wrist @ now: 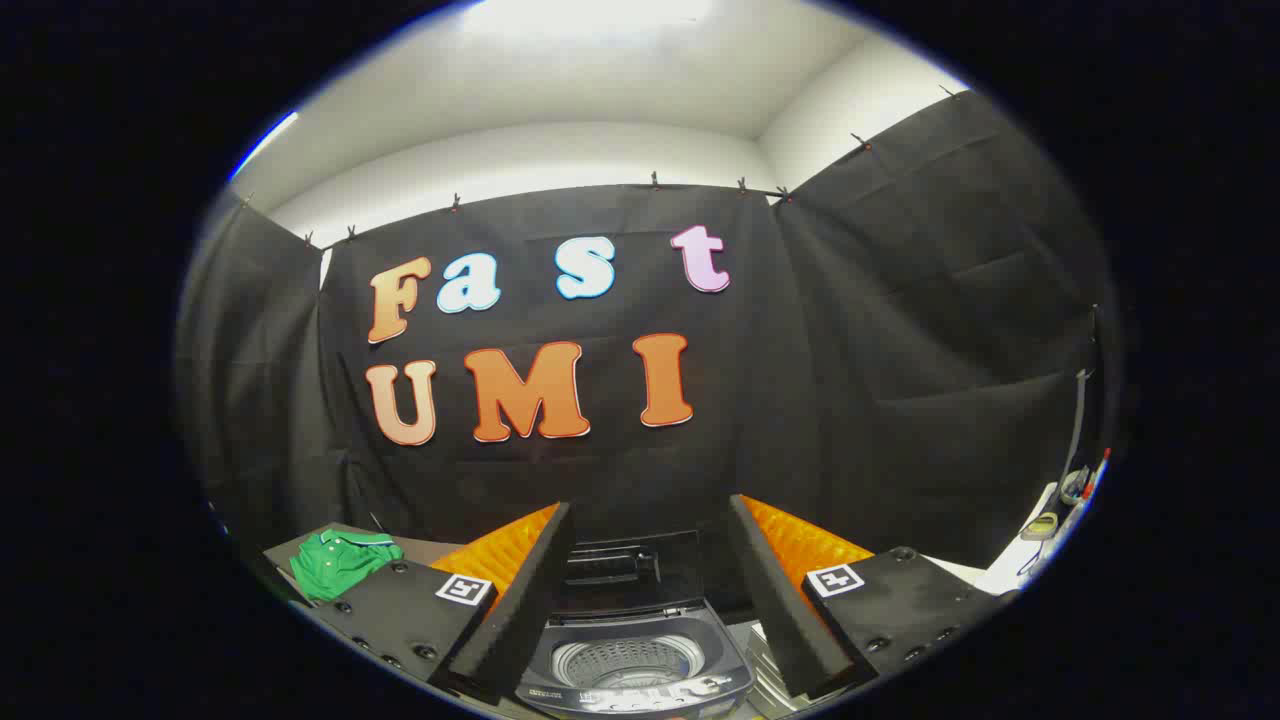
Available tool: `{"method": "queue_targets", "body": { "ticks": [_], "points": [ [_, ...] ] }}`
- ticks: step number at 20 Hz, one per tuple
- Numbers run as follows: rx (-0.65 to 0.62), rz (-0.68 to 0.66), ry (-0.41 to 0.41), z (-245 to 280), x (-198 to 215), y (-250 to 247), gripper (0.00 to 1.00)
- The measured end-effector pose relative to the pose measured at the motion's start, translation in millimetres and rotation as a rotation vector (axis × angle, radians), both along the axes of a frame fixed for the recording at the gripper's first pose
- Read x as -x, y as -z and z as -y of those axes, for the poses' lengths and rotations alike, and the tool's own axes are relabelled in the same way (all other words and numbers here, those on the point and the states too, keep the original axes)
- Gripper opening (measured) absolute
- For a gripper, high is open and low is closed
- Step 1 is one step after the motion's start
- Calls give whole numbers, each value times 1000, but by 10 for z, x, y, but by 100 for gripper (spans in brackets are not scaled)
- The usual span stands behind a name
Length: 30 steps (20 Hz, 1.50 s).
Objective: Put the clothes into the washing machine and then close the washing machine lid.
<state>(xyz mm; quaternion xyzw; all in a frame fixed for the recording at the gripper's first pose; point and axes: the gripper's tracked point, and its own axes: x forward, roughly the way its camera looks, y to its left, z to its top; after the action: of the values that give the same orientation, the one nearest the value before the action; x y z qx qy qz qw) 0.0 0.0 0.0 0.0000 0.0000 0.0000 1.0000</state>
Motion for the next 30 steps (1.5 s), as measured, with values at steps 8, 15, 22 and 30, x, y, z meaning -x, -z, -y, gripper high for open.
{"method": "queue_targets", "body": {
  "ticks": [8, 15, 22, 30],
  "points": [
    [-9, 27, -34, 299, -134, -74, 99],
    [10, 8, -31, 455, -80, 16, 99],
    [65, 5, -51, 371, -134, 43, 99],
    [73, -3, -90, 150, -314, 85, 99]
  ]
}}
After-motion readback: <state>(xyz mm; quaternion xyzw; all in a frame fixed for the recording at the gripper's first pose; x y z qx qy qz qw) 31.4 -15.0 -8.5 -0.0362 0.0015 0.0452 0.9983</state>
